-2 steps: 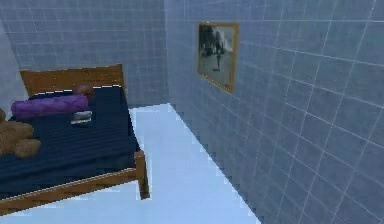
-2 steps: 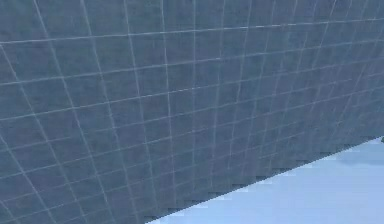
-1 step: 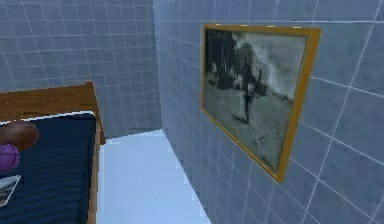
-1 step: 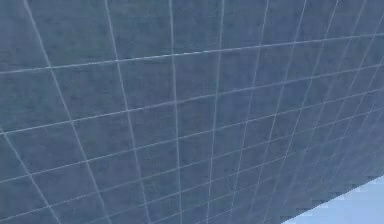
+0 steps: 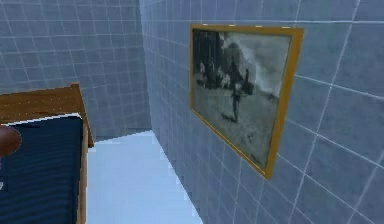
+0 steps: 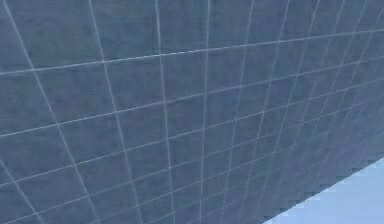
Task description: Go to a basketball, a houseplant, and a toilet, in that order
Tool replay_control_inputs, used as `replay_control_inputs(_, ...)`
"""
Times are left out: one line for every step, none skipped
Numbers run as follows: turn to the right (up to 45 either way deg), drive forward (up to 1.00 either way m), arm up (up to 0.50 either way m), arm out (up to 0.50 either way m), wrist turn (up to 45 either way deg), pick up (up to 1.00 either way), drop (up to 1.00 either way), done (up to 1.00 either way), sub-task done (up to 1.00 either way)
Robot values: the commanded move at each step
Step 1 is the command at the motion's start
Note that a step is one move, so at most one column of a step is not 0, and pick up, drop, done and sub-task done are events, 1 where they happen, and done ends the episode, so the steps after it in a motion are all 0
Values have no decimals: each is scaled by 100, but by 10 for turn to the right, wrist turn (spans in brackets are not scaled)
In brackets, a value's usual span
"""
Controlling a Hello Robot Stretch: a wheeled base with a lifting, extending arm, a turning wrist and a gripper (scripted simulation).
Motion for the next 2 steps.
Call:
replay_control_inputs(0,50,0,0,0,0,0,0,0)
replay_control_inputs(-360,0,0,0,0,0,0,0,0)
